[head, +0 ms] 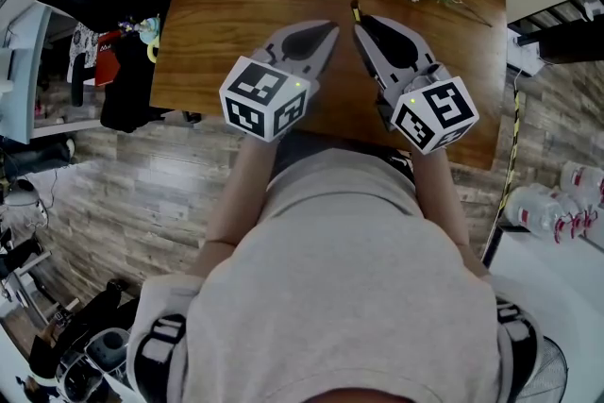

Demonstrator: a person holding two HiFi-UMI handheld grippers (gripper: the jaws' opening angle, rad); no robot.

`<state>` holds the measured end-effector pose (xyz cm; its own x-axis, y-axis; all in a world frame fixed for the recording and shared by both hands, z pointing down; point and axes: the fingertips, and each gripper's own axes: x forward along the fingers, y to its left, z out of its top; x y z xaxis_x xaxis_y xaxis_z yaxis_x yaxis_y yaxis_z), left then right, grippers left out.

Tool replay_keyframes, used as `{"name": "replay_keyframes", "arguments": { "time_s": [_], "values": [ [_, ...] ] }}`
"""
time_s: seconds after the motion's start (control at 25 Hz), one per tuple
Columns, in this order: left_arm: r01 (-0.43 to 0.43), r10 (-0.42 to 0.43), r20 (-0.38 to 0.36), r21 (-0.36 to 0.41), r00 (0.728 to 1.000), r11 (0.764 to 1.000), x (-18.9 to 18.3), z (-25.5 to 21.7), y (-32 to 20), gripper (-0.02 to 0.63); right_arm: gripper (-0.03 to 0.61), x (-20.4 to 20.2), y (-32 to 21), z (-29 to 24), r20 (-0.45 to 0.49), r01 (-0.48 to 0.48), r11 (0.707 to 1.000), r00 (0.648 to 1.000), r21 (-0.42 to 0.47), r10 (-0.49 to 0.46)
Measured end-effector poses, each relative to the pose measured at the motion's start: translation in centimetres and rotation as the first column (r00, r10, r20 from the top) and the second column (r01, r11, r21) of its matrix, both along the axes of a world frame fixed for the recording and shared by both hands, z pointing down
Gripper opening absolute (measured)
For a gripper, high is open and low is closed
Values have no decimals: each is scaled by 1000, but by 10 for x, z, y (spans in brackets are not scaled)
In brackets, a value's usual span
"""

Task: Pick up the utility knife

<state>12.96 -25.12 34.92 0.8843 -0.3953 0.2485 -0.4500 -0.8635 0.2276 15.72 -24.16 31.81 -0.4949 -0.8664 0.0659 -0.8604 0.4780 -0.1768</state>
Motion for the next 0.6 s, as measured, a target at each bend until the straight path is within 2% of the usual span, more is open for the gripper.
{"name": "replay_keyframes", "arguments": {
  "time_s": [0.6],
  "values": [
    [11, -11, -2, -6, 1000, 1000, -6, 0, 2, 15, 64, -6, 3, -1, 1, 13, 1000, 1000, 5, -13]
  ]
}}
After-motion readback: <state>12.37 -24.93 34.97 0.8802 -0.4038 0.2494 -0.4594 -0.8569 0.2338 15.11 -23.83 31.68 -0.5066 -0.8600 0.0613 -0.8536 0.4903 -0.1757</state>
